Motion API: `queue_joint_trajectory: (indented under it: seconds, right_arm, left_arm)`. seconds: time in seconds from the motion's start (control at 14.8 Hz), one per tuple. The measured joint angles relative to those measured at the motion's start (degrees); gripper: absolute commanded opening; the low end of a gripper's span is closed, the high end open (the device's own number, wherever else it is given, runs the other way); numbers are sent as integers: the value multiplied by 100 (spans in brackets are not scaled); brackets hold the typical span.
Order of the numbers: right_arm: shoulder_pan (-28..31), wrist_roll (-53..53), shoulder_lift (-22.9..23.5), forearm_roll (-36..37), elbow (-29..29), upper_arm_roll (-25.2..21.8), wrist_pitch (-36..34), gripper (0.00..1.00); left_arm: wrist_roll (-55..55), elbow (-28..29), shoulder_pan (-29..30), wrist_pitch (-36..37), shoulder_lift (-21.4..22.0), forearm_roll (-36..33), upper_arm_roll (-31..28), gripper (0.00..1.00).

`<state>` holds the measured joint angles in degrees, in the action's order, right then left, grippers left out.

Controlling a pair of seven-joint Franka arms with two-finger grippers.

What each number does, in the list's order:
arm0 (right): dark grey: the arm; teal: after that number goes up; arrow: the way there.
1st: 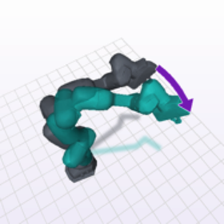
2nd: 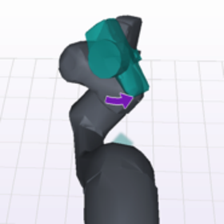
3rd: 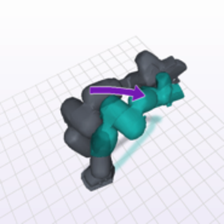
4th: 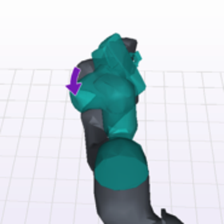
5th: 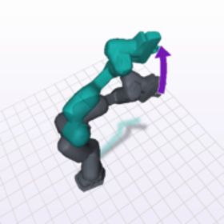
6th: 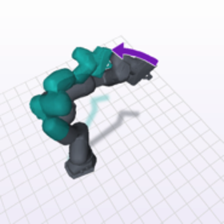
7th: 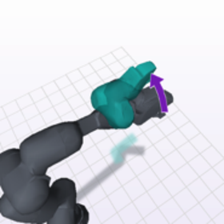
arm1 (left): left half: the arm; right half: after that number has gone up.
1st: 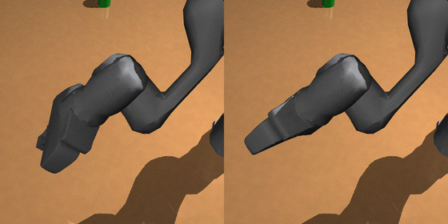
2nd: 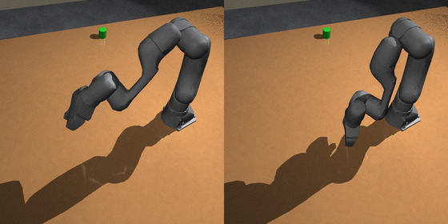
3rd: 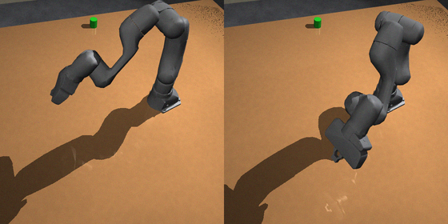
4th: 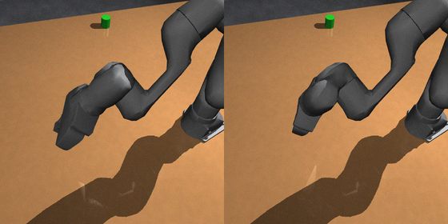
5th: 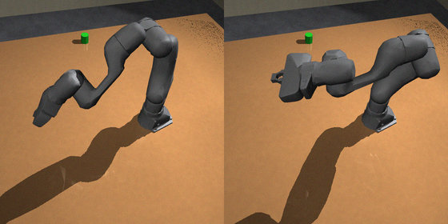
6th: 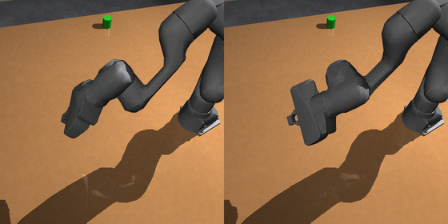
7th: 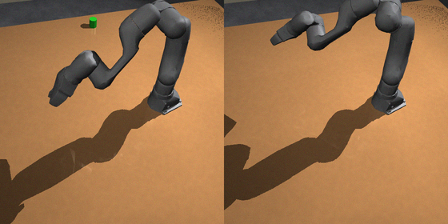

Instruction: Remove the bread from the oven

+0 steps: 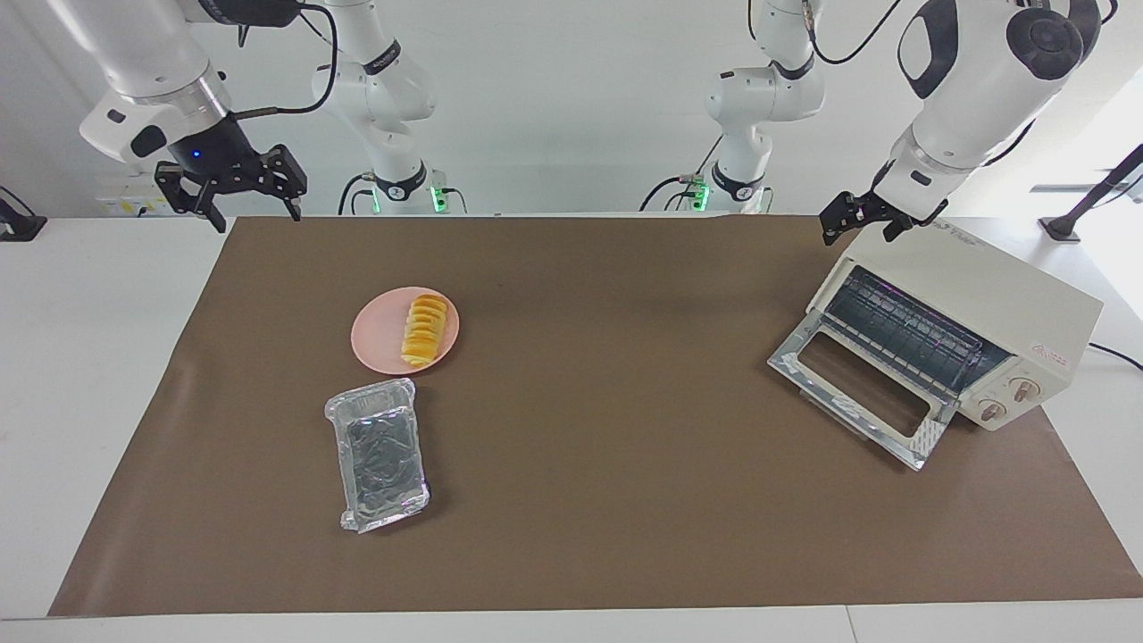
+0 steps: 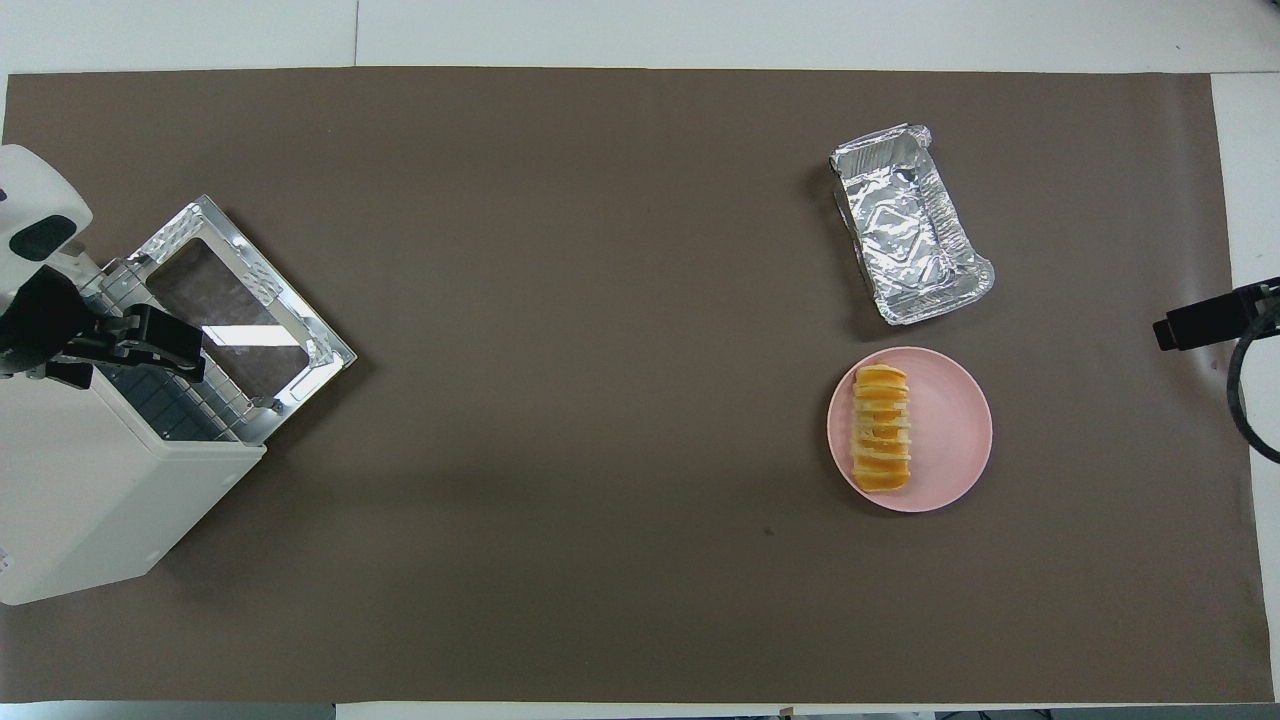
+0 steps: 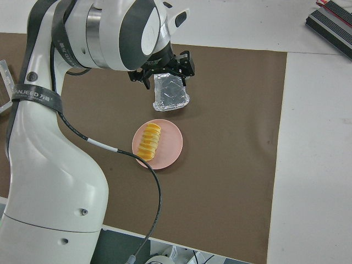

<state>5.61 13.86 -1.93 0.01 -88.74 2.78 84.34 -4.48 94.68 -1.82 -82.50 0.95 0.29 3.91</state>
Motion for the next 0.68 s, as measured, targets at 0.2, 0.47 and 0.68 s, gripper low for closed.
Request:
queue_joint_trajectory:
  seconds: [0.2, 0.47, 0.68]
  right_arm:
    - [-1, 0, 4, 33, 50, -4, -36, 100]
    - [5, 0, 215, 73, 530, -19, -481, 100]
    - [1, 1, 335, 74, 805, -38, -599, 100]
  left_arm:
    - [0, 0, 0, 0, 0, 0, 0, 100]
    - [0, 0, 0, 0, 0, 0, 0, 100]
    - [0, 0, 0, 0, 0, 0, 0, 100]
